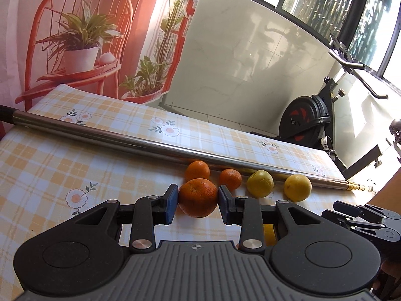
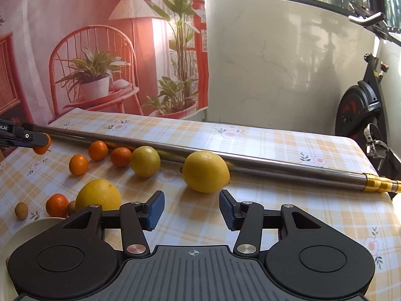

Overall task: Organize fruits
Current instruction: 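Move the left tool to an orange and close its fingers on it, then carry the orange toward the plate while the right tool grasps a yellow lemon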

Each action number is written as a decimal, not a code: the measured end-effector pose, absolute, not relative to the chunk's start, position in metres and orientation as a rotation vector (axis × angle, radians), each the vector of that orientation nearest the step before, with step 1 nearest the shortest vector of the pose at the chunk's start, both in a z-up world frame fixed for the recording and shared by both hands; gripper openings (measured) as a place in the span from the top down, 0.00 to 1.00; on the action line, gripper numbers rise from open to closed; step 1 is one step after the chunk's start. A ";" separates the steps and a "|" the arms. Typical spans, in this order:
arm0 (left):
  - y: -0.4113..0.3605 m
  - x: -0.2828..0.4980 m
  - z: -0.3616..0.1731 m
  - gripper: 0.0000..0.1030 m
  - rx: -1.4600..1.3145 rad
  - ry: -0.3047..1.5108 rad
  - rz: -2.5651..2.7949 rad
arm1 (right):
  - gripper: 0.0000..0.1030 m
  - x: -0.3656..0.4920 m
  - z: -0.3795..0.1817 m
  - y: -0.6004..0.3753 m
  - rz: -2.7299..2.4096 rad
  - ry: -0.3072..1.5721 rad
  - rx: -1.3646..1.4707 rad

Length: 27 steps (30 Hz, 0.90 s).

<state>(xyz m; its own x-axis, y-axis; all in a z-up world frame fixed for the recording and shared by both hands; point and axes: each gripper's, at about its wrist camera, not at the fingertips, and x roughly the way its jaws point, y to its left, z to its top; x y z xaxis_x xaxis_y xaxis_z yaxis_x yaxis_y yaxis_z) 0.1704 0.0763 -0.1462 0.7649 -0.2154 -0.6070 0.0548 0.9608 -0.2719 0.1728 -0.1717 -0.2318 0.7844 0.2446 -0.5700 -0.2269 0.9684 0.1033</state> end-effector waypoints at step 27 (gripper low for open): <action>0.063 0.141 -0.157 0.65 -0.281 0.702 -0.177 | 0.40 0.262 -0.263 -0.135 0.256 0.588 -0.220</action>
<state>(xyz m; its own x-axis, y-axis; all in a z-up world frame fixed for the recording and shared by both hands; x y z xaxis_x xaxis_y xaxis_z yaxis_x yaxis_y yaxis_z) 0.1408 0.0626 -0.1566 0.7506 -0.2534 -0.6102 0.0657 0.9476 -0.3126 0.2622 -0.1351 -0.2633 0.8022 0.1747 -0.5709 -0.2993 0.9451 -0.1312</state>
